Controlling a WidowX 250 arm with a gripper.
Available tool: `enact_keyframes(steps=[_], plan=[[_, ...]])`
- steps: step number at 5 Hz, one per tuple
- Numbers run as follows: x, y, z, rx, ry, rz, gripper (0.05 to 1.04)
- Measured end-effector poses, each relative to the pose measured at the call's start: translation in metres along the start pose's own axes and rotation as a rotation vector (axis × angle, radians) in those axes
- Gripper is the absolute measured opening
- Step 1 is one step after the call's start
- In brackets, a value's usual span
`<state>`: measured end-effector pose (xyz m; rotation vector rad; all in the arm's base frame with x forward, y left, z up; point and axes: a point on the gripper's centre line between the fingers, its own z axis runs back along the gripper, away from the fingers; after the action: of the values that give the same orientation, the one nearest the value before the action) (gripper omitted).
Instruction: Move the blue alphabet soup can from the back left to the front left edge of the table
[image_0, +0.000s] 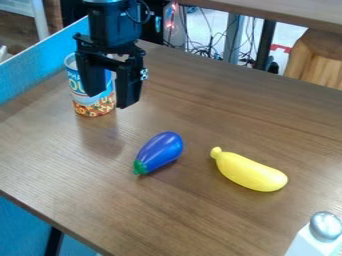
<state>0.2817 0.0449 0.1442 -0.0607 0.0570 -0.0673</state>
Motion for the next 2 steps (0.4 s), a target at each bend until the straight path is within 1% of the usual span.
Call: enact_keyframes(steps=[1,2], plan=[[-0.001,0.001,-0.007,-0.006,0.024,0.003,1.0],[0.012,0.008,0.005,0.004,0.026,-0.02,1.0]])
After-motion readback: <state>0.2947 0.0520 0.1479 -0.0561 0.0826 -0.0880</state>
